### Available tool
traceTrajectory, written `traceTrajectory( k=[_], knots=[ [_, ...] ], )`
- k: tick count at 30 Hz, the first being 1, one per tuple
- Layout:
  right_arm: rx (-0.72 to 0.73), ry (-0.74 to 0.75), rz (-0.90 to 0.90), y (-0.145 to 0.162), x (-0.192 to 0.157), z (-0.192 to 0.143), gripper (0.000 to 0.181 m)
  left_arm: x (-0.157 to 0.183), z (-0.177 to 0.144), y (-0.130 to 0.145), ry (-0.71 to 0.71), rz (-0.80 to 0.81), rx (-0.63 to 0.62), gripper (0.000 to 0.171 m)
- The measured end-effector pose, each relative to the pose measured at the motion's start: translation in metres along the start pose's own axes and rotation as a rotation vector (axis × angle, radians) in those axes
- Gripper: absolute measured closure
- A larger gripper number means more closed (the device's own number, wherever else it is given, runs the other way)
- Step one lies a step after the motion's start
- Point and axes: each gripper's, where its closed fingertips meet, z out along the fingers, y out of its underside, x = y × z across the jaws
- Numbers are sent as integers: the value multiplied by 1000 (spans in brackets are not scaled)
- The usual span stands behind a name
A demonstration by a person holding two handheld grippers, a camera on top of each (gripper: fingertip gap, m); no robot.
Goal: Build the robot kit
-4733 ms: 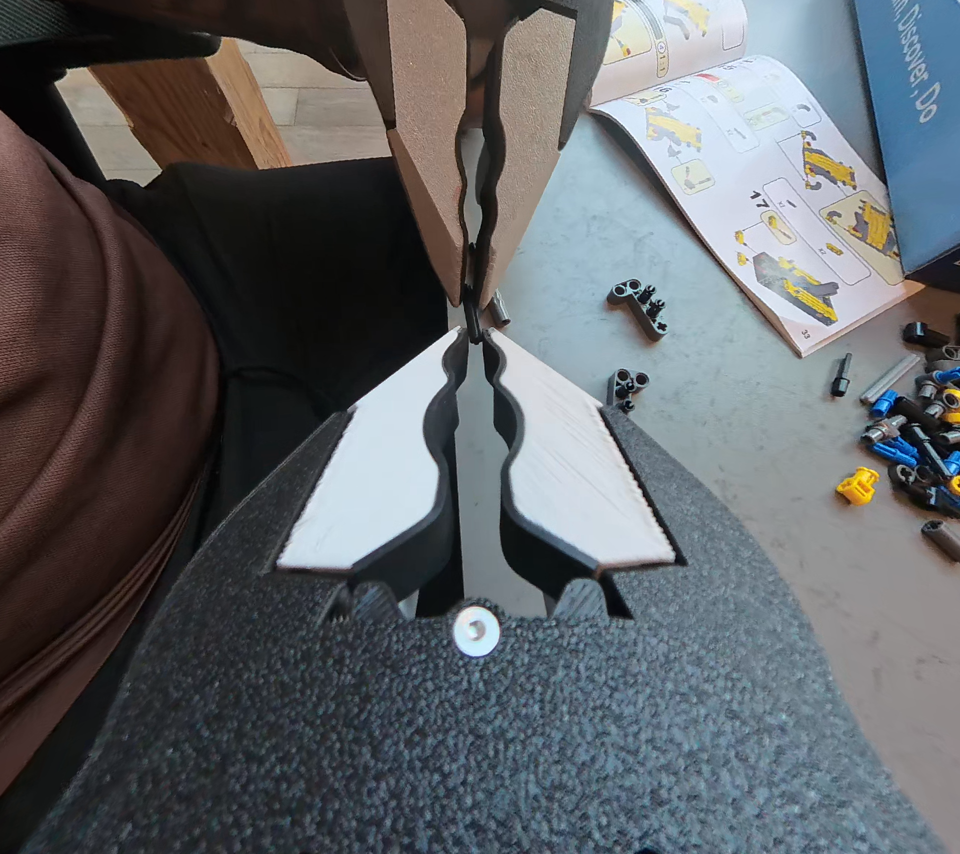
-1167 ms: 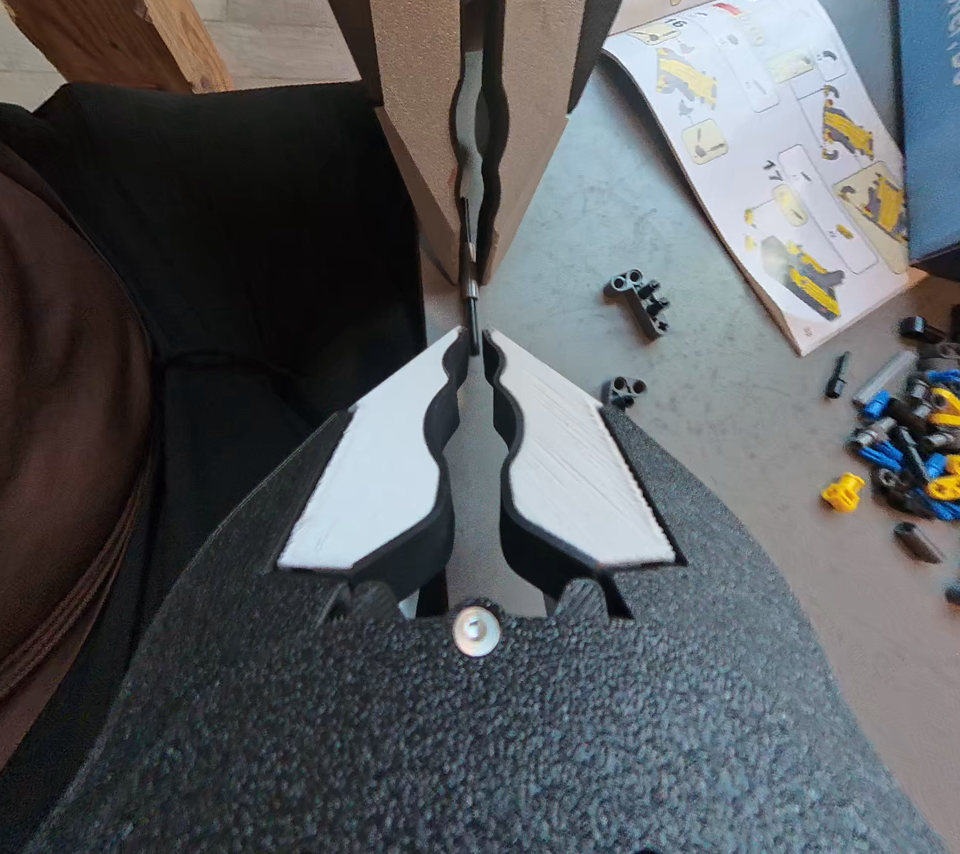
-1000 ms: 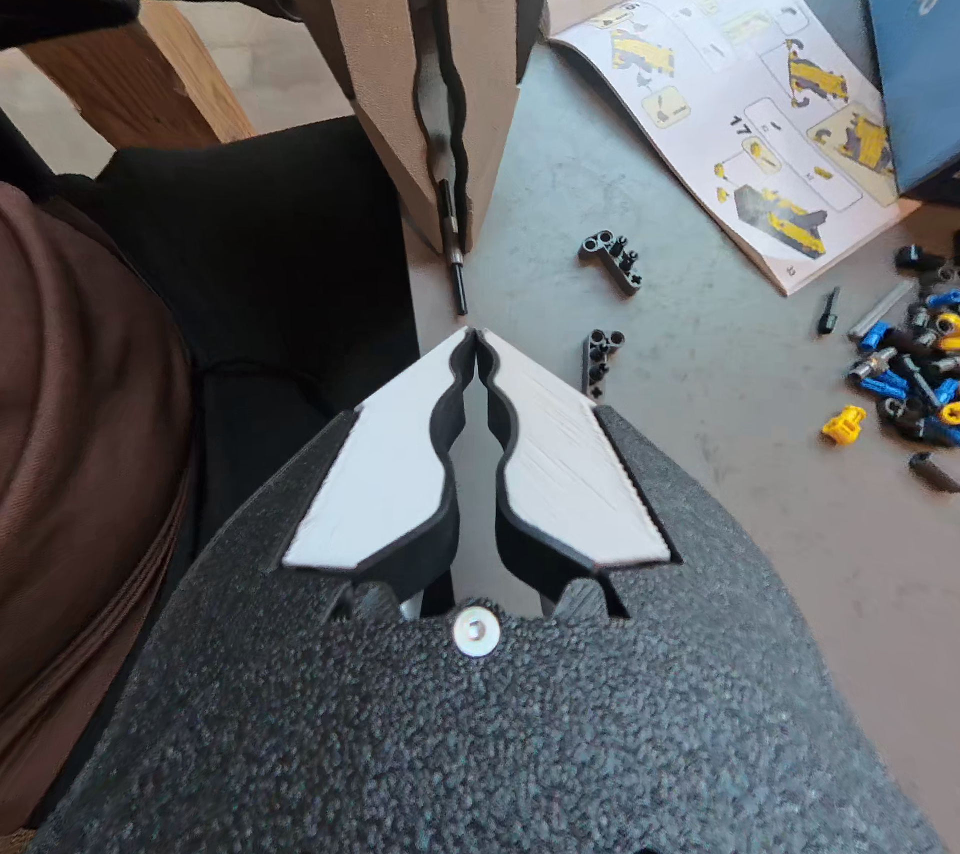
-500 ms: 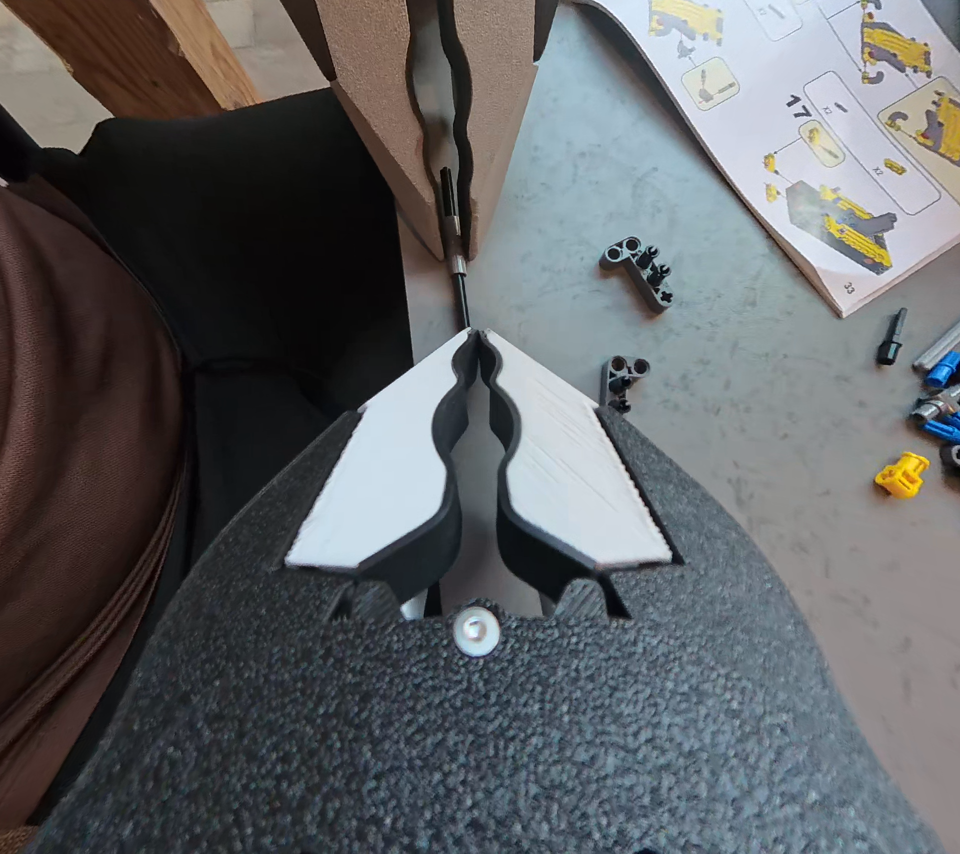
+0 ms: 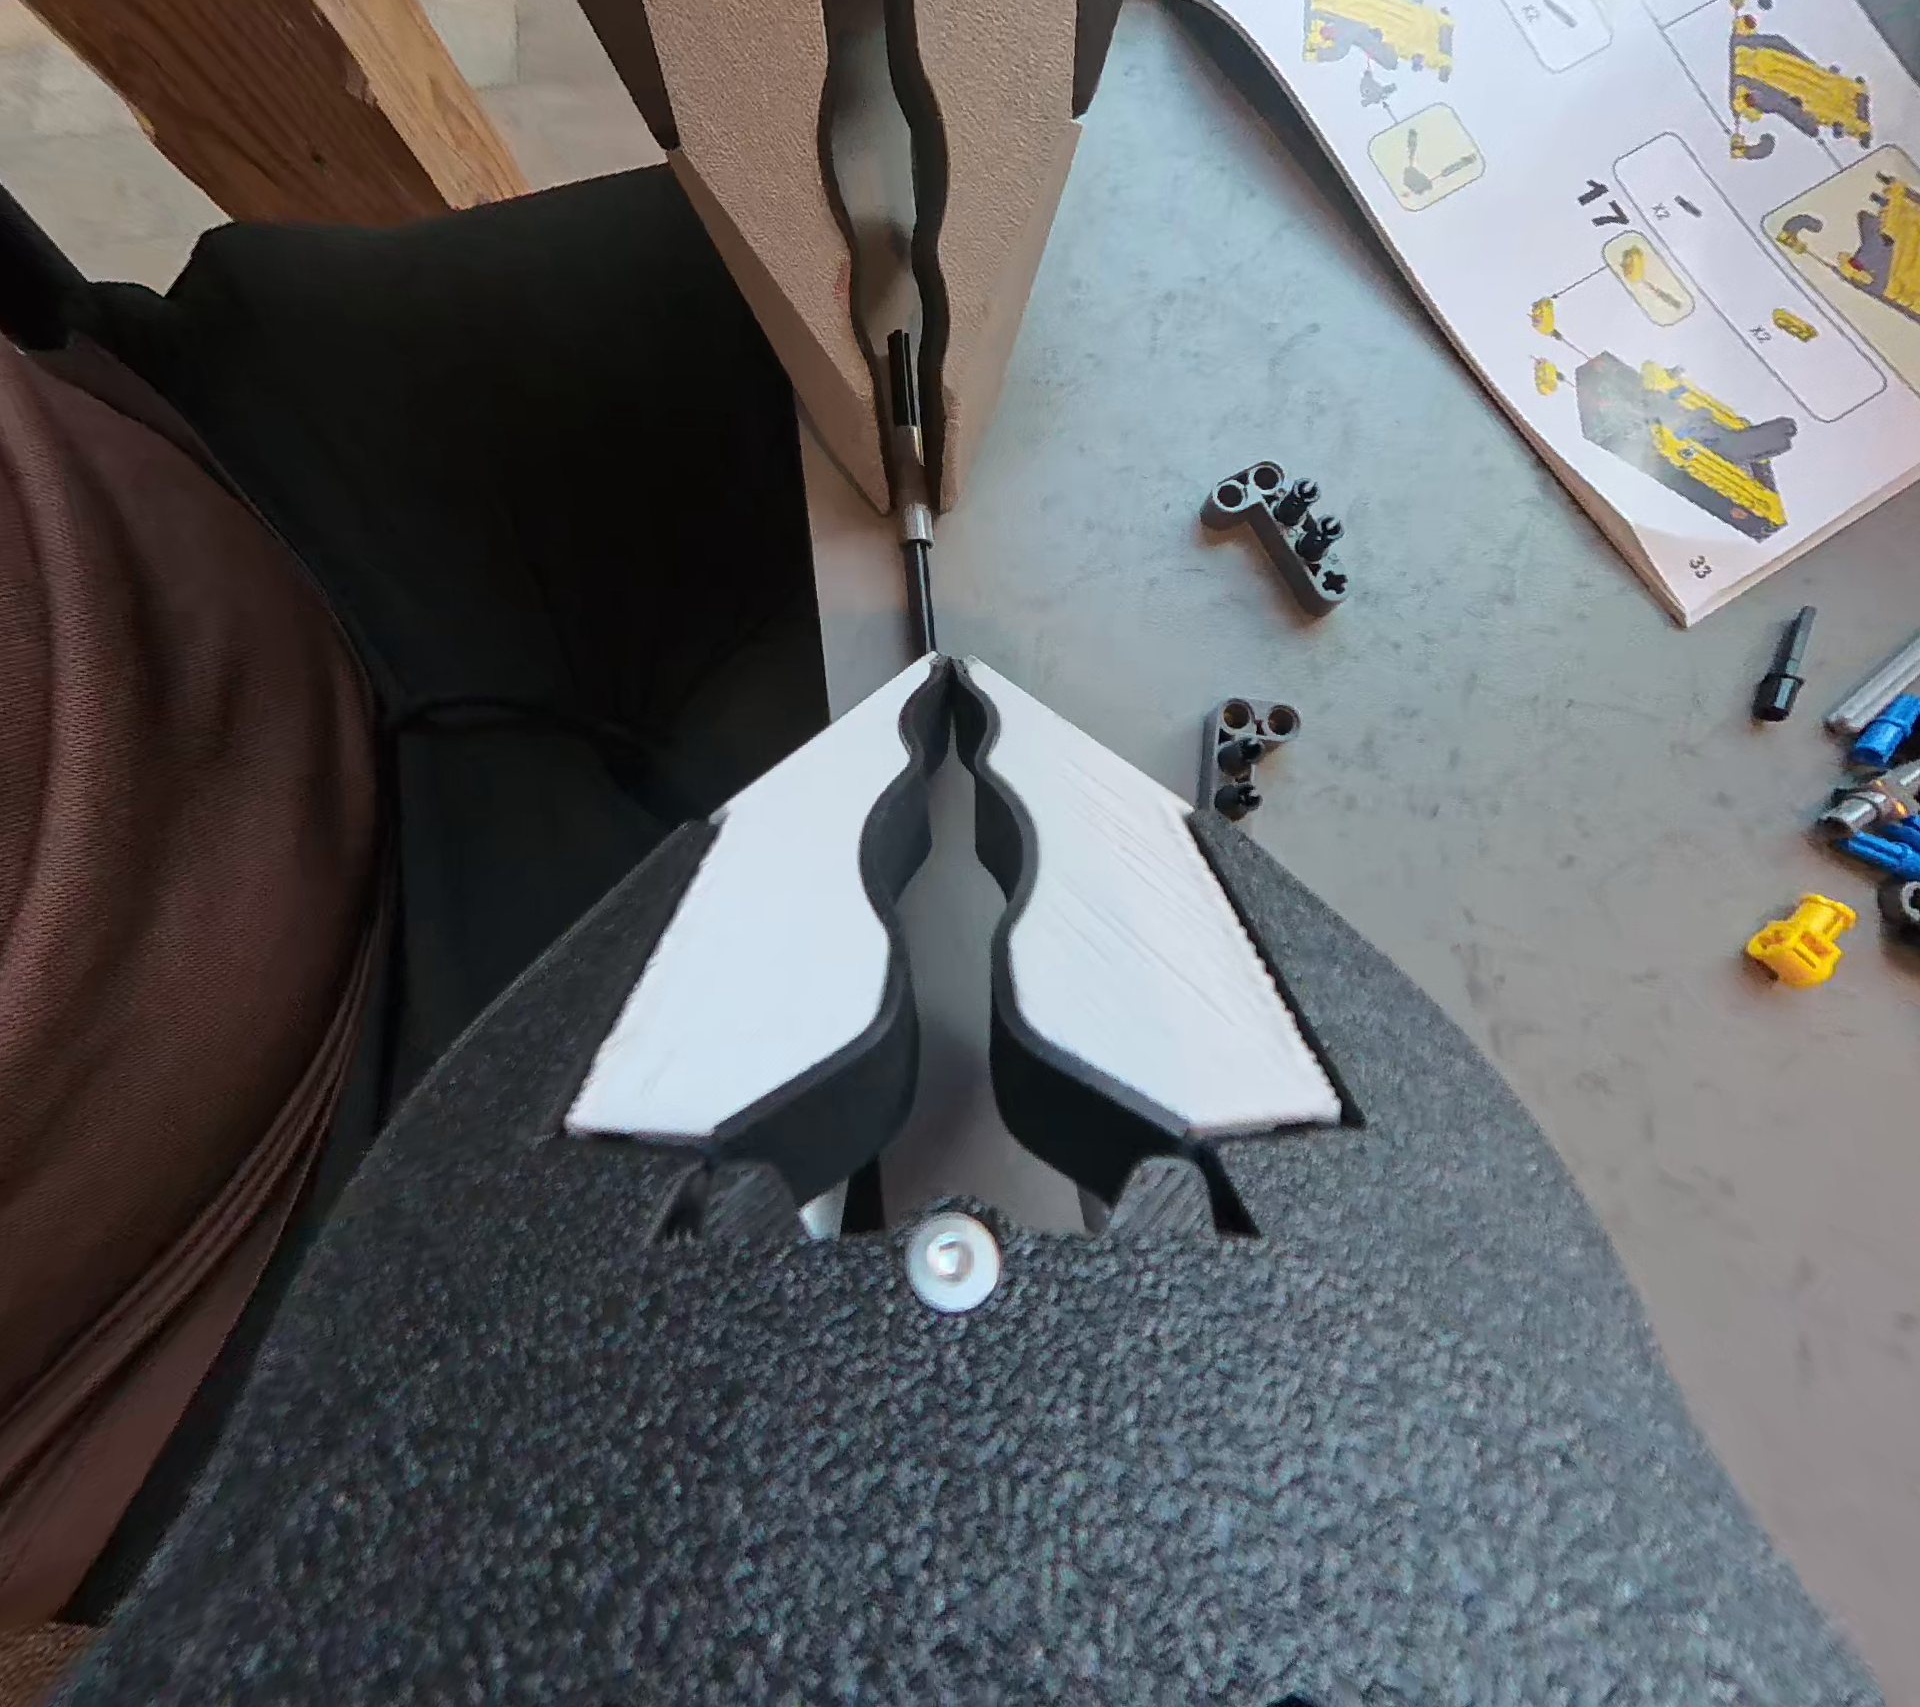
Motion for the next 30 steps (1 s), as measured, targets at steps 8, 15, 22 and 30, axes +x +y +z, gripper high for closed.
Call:
traceTrajectory(
  k=[8,15,22,30],
  knots=[
    [4,11,3,0,3,-1,181,0,1,-1,-12,11,-1,168],
    [6,-4,-7,3,0,-4,181,0,1,-1,-4,4,0,168],
    [11,-12,-12,1,-1,-1,181,0,1,-1,-9,10,0,169],
    [15,-28,21,0,0,0,181,1,1,0,-10,15,-2,169]
  ],
)
